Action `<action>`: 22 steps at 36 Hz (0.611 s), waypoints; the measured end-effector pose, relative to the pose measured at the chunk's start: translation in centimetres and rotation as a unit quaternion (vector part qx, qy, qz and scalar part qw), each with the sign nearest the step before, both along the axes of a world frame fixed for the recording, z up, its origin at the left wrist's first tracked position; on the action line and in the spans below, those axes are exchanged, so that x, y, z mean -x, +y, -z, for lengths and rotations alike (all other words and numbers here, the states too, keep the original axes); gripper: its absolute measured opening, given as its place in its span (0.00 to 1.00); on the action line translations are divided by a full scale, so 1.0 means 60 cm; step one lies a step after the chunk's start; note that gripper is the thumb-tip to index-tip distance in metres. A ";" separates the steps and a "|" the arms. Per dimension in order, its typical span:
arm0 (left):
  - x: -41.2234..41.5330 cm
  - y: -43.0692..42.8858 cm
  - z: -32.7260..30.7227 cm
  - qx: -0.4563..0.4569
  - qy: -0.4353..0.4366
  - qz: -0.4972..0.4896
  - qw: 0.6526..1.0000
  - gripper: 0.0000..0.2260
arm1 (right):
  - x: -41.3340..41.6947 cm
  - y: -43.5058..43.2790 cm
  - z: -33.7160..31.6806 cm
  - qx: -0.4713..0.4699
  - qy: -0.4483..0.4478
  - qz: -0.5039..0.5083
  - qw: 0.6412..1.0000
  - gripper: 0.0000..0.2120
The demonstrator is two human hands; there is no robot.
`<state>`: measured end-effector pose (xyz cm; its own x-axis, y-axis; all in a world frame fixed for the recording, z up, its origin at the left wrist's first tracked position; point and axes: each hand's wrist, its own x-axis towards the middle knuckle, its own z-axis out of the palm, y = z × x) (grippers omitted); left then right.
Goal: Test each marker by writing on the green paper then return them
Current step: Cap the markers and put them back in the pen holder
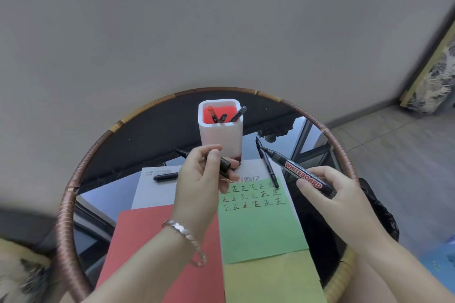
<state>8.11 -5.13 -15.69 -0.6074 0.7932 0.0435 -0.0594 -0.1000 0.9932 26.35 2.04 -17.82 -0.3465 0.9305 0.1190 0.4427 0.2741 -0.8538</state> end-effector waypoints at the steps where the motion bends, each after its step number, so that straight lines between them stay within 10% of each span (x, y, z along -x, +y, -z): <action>1: 0.003 -0.005 0.000 0.015 -0.046 0.009 0.999 0.06 | 0.003 -0.004 -0.003 -0.001 0.007 -0.008 1.000 0.02; 22: 0.024 -0.039 0.028 -0.001 -0.256 0.018 0.967 0.09 | 0.022 -0.032 -0.007 -0.043 0.004 -0.145 0.988 0.08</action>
